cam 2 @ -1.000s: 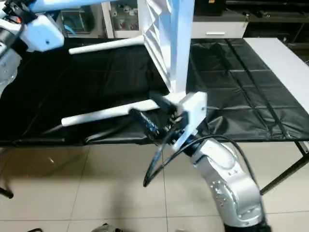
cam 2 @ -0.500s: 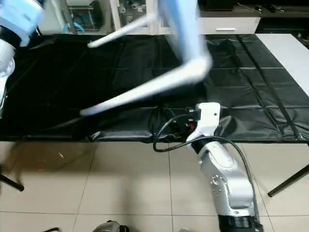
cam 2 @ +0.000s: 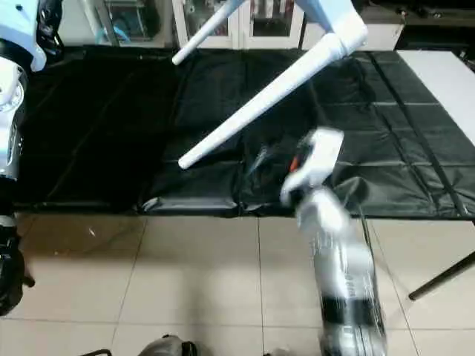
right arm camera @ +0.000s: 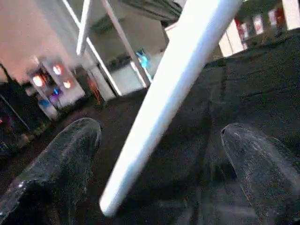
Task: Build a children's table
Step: Flip table
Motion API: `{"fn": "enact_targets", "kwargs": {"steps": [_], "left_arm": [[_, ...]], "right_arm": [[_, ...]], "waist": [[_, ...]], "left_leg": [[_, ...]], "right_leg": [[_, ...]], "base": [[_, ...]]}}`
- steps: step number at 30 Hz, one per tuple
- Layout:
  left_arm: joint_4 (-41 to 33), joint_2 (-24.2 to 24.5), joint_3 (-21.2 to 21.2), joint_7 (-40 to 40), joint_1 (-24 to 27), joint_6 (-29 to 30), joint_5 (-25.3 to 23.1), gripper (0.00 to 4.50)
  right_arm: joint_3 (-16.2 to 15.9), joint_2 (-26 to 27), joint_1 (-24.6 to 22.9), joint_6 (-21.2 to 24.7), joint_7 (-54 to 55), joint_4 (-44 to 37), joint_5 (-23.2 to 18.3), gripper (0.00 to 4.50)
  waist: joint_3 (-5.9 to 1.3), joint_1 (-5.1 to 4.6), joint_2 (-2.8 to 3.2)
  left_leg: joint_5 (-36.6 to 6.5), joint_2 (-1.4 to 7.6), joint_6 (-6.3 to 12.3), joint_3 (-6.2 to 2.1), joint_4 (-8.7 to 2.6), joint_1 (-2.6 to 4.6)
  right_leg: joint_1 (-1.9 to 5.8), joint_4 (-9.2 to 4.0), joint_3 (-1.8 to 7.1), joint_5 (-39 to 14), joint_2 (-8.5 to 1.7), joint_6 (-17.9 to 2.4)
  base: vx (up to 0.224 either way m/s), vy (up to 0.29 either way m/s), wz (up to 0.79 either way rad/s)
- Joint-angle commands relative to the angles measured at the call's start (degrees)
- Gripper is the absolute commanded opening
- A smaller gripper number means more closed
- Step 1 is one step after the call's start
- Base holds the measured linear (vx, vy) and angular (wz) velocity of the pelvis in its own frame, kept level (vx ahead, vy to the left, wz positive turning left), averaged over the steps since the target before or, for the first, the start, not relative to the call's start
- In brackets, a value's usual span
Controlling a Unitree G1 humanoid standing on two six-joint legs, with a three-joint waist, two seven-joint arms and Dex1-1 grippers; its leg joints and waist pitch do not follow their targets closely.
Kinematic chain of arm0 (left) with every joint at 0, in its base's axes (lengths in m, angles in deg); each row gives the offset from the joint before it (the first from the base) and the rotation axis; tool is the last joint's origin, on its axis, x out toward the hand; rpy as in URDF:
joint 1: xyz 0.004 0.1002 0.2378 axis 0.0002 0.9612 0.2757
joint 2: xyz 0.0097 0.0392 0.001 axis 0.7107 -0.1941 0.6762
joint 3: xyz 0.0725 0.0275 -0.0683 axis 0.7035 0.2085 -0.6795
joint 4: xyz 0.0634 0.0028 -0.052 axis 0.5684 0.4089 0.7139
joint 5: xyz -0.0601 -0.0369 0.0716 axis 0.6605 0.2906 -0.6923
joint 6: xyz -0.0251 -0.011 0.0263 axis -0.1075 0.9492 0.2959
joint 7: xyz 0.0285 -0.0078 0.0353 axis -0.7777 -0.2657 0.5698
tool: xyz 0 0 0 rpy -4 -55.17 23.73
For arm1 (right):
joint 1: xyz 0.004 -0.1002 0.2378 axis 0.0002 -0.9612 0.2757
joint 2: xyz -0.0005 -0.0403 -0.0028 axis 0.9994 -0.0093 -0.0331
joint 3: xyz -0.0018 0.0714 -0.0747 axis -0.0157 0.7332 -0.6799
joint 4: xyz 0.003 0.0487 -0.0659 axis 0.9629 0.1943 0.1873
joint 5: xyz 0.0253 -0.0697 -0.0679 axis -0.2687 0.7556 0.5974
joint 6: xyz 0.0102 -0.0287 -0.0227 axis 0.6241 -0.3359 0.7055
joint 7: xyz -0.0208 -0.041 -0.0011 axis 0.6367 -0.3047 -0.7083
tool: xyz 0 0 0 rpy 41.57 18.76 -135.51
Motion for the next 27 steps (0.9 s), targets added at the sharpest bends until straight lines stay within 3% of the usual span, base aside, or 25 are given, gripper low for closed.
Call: {"fn": "enact_targets", "kwargs": {"steps": [1,4,7,11,14,18,21,27], "left_arm": [[-4.6,-0.6,-5.5,2.5,-2.1,-0.1,7.0,1.9],[-5.0,-0.5,-5.7,2.4,-2.0,0.5,6.9,1.9],[-5.3,-0.4,-5.8,2.3,-2.0,0.7,6.9,1.9],[-5.9,-0.5,-5.9,2.1,-2.0,1.4,6.9,1.9],[-6.1,-0.5,-5.7,1.7,-1.9,1.6,7.3,1.9],[-6.3,-0.6,-5.6,1.6,-1.7,1.8,7.5,1.9],[-7.0,-0.6,-5.6,1.5,-1.3,2.4,7.5,1.9],[-8.0,-0.4,-6.0,1.4,-0.7,3.0,7.5,1.9]], "right_arm": [[0.9,0.5,3.2,-1.1,-3.1,6.1,-1.9,4.5],[1.1,0.0,8.0,-2.5,-5.5,14.8,-0.9,4.5],[1.1,-0.2,11.5,-3.7,-7.1,21.4,0.0,4.5],[1.7,-0.6,19.4,-9.9,-8.8,35.9,3.1,4.5],[2.6,-0.7,24.5,-14.2,-5.9,43.9,4.5,4.5],[2.9,-0.7,27.0,-15.8,-5.4,47.4,4.9,4.5],[4.1,-0.1,30.4,-18.2,-7.7,51.8,4.6,4.5],[7.3,0.1,33.3,-21.1,-9.7,55.5,3.2,3.91]], "waist": [[-5.52,-0.22,-0.4],[-5.69,-0.24,-0.68],[-5.79,-0.12,-0.5],[-6.27,0.03,-0.52],[-6.47,0.18,-0.34],[-6.31,0.37,-0.32],[-6.03,0.43,-0.62],[-5.92,0.56,-0.84]], "left_leg": [[1.8,3.2,5.55,-1.17,-3.09,2.13],[3.1,3.19,5.98,-1.14,-2.84,2.06],[3.8,3.19,6.38,-1.07,-2.67,2.09],[6.9,3.19,7.42,-1.09,-2.09,1.91],[10.0,3.15,9.42,-1.1,-1.3,1.49],[8.2,3.3,10.03,-1.04,-1.04,1.2],[3.7,3.44,9.11,-0.94,-1.32,1.06],[1.9,3.57,8.25,-0.84,-1.54,1.14]], "right_leg": [[3.18,-2.42,2.34,9.6,-3.47,-15.8],[3.17,-2.1,2.14,10.4,-3.48,-16.7],[3.08,-1.95,2.07,10.8,-3.52,-17.2],[2.98,-1.3,1.88,13.6,-3.55,-18.0],[2.34,-0.65,1.76,15.9,-3.48,-18.7],[2.0,-0.58,1.75,13.8,-3.45,-18.8],[2.06,-0.93,1.87,9.8,-3.7,-18.7],[1.86,-1.05,1.93,8.3,-3.65,-18.2]], "base": [[0.0,0.0,0.0],[0.0,0.0,0.0],[0.0,0.0,0.0],[0.0,0.0,0.0],[0.0,0.0,0.0],[0.0,0.0,0.0],[0.0,0.0,0.0],[0.0,0.0,0.0]]}}
